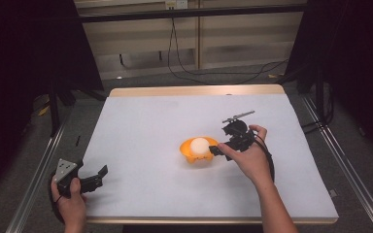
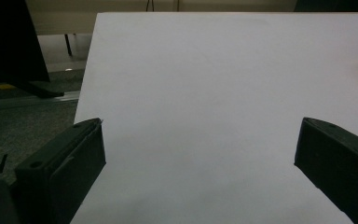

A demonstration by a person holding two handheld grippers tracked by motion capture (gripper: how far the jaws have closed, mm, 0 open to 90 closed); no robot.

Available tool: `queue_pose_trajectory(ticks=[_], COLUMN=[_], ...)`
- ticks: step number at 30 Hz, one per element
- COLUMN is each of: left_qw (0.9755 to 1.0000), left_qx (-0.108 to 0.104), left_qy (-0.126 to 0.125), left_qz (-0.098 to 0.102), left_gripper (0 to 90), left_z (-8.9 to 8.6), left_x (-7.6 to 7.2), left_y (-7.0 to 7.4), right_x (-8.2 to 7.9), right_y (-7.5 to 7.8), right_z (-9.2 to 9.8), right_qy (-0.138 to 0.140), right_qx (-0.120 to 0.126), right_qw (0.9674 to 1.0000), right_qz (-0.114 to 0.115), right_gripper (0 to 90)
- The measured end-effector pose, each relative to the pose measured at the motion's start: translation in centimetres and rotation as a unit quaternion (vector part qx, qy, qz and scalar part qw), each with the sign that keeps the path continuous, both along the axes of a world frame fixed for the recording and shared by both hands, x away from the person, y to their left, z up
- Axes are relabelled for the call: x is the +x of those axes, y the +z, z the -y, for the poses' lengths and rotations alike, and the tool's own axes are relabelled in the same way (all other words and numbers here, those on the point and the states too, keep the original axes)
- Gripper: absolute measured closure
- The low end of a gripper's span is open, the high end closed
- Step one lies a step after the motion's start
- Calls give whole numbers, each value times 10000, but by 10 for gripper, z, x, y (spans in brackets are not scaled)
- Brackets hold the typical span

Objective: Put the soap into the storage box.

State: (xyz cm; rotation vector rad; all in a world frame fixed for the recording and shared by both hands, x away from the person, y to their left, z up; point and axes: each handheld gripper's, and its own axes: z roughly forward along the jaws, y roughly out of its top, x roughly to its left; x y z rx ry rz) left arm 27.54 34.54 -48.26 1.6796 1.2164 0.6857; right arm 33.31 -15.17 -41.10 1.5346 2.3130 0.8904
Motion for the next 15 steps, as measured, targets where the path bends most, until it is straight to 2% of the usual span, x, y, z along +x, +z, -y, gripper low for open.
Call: queue_pose_trajectory(ticks=[4, 15], left_qw=[10000, 10000], left_qx=[64, 63], left_qy=[4, 3], left_qz=[7, 9], left_gripper=[16, 16], left_z=[0, 0], left_x=[0, 0], left_y=[0, 0], right_x=[-5, -17], right_y=[-5, -19], right_z=[12, 42], right_qy=[-92, -329], right_qx=[-19, -9], right_qw=[10000, 9995], right_qz=[-2, 6], right_gripper=[0, 0])
